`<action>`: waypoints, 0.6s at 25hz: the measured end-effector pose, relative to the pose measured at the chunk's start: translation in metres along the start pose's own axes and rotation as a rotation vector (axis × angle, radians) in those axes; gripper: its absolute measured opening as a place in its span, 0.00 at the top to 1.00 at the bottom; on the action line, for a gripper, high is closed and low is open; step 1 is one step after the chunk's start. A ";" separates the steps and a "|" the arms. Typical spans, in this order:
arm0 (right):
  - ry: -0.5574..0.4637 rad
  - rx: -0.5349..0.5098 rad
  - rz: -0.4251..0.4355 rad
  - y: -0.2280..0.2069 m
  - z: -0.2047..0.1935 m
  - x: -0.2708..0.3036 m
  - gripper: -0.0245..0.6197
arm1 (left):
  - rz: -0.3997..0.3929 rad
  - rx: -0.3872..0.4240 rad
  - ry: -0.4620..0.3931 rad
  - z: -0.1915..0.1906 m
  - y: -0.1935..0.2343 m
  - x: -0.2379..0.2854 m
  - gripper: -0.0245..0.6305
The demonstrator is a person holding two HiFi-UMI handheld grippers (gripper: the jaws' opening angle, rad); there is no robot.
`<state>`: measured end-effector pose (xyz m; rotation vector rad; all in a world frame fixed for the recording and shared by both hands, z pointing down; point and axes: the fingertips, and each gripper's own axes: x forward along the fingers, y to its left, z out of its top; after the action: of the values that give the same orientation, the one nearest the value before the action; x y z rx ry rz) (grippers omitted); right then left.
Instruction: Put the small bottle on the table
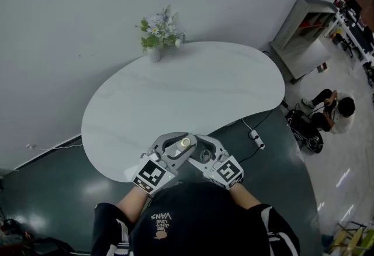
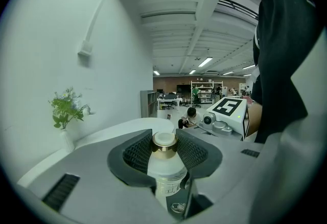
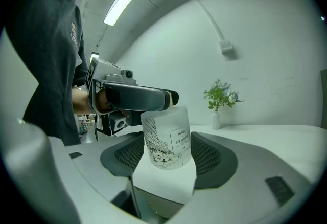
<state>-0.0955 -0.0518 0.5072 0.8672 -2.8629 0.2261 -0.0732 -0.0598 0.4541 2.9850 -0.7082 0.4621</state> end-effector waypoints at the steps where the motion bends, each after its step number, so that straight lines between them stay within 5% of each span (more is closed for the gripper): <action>1: 0.004 0.005 0.005 -0.009 0.003 0.002 0.56 | 0.009 -0.005 -0.001 0.002 0.007 0.007 0.72; 15: 0.004 0.025 0.073 -0.127 0.001 0.001 0.56 | 0.163 -0.060 0.007 0.009 0.088 0.102 0.72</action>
<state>-0.0251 -0.1574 0.5191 0.7669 -2.8971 0.2717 -0.0232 -0.1834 0.4726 2.8815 -0.9521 0.4496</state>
